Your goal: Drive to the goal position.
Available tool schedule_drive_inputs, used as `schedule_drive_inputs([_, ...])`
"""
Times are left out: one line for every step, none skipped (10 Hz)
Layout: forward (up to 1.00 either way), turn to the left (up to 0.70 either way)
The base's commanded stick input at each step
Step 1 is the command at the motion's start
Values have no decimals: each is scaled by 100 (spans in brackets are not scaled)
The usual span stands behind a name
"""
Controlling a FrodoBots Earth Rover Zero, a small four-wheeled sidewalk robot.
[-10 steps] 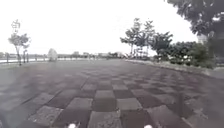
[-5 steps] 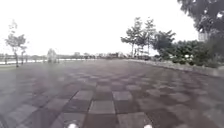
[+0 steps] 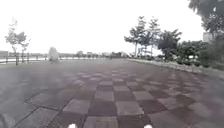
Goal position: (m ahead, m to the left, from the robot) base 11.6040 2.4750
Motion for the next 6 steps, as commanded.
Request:
schedule_drive_inputs([85,-32])
schedule_drive_inputs([85,-29])
schedule_drive_inputs([85,-16])
schedule_drive_inputs([85,1])
schedule_drive_inputs([85,1])
schedule_drive_inputs([85,1])
